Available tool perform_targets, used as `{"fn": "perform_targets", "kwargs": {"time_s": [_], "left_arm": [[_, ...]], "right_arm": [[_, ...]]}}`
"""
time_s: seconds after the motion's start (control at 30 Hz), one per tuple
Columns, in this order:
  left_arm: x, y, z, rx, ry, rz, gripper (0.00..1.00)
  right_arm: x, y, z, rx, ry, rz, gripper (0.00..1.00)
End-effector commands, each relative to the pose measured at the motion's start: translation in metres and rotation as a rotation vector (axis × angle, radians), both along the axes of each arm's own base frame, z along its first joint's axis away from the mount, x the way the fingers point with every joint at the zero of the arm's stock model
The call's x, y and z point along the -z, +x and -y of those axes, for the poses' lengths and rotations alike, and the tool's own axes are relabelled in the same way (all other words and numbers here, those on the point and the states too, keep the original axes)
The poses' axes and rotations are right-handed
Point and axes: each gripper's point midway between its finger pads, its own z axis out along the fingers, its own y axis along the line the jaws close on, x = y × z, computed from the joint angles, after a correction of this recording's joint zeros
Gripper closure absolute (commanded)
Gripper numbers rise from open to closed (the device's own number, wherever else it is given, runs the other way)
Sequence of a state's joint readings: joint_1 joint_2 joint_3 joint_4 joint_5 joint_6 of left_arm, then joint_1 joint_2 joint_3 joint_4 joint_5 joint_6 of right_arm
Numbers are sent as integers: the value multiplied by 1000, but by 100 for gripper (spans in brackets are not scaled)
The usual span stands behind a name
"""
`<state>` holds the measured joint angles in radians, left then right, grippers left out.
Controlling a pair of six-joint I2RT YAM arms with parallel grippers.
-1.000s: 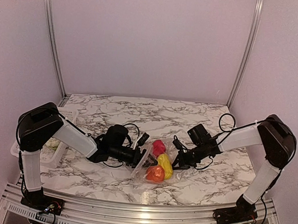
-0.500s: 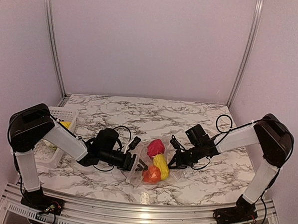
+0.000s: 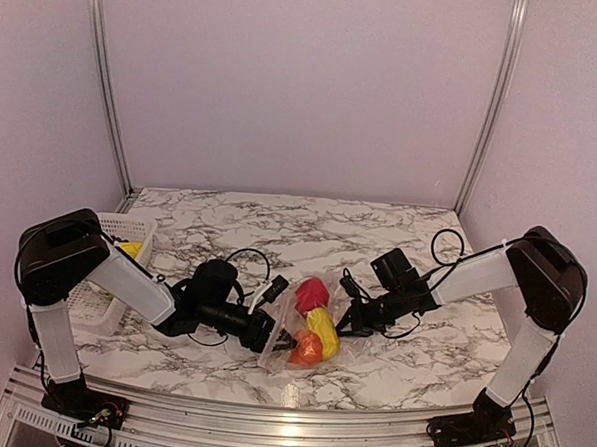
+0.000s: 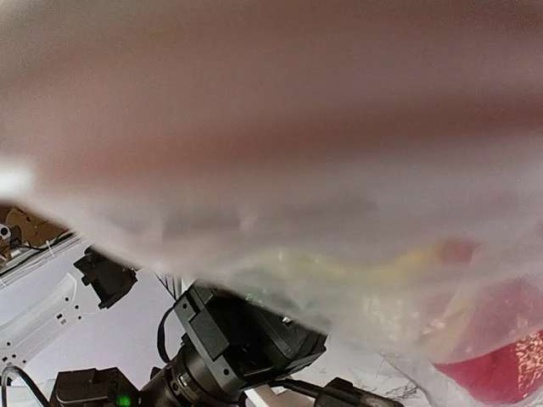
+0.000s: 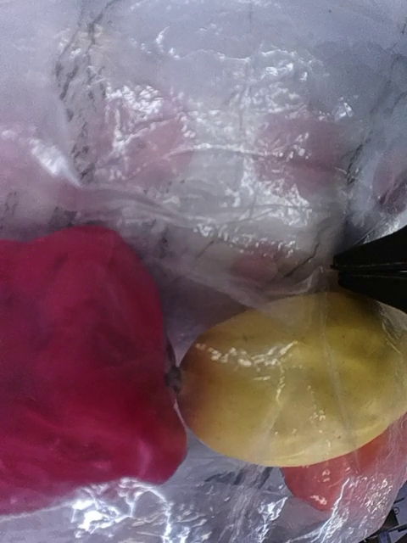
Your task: Open the zip-top bag and remove the fake food
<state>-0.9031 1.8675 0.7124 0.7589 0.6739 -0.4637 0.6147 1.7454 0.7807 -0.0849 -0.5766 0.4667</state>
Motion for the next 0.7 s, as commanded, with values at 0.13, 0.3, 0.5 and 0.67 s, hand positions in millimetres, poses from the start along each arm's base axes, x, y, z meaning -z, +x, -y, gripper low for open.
{"fn": "perform_targets", "kwargs": {"time_s": [0.13, 0.3, 0.5, 0.67], "left_arm": [[-4, 0, 43, 111, -75, 127, 30], [23, -1, 42, 109, 153, 221, 35], [56, 21, -11, -74, 451, 310, 52], [51, 64, -76, -364, 691, 413, 54]], "right_arm": [[43, -17, 22, 16, -174, -86, 100], [42, -16, 24, 21, -182, -82, 100], [42, -19, 27, 30, -187, -86, 100], [41, -23, 32, 35, -194, -84, 100]]}}
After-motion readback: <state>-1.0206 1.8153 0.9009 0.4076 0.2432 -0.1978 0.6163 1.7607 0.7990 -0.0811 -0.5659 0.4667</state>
